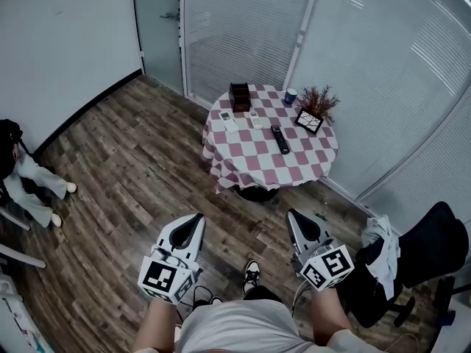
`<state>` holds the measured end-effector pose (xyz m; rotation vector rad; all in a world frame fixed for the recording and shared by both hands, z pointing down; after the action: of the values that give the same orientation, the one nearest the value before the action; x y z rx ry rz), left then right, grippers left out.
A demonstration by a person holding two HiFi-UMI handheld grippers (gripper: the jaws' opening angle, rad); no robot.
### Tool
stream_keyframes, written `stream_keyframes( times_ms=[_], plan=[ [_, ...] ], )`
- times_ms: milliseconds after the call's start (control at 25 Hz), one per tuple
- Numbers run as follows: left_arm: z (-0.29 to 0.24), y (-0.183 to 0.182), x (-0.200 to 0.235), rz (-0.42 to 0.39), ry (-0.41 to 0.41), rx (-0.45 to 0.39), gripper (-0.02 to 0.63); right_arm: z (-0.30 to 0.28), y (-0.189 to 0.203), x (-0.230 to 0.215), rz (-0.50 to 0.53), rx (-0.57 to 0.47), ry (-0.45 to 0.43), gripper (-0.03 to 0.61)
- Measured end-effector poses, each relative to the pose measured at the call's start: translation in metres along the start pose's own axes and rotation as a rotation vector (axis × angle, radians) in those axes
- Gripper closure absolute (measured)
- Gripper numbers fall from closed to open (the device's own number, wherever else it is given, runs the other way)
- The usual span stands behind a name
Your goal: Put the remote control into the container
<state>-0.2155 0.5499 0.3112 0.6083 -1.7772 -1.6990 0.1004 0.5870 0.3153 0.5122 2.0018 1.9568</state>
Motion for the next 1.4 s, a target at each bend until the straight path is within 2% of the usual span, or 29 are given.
stream_keyframes(
  times_ms=[320,640,920,1400],
  plan=[
    [-0.059,-0.012,0.012,-0.009,-0.039,0.015,0.604,-0.040,0.003,-0.058,-0.029,0.001,-0.032,0.566],
    [-0.138,-0.014,-0.008,-0.045,-0.076,0.057,0.604,-0.053,0.014,-0.139,-0.086,0.012,-0.044,0.566],
    [-0.196,-0.011,-0.023,-0.059,-0.103,0.055,0.604,-0.060,0.024,-0.201,-0.100,-0.001,-0.062,0.566],
    [-0.251,-0.016,-0.015,-0.095,-0.093,0.041,0.604,-0.083,0.030,-0.245,-0.089,-0.035,-0.051,0.566]
  ],
)
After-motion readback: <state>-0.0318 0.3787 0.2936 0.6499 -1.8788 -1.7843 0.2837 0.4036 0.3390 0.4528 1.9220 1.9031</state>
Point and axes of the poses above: the fingertips, and each gripper's own axes: z backward along the fingers, x to its left, y out of its underside, the point moved 10 cm from there along z, backward along the fingers, and after that the axes turned 3 degrees about z, right-handed, at the moved point
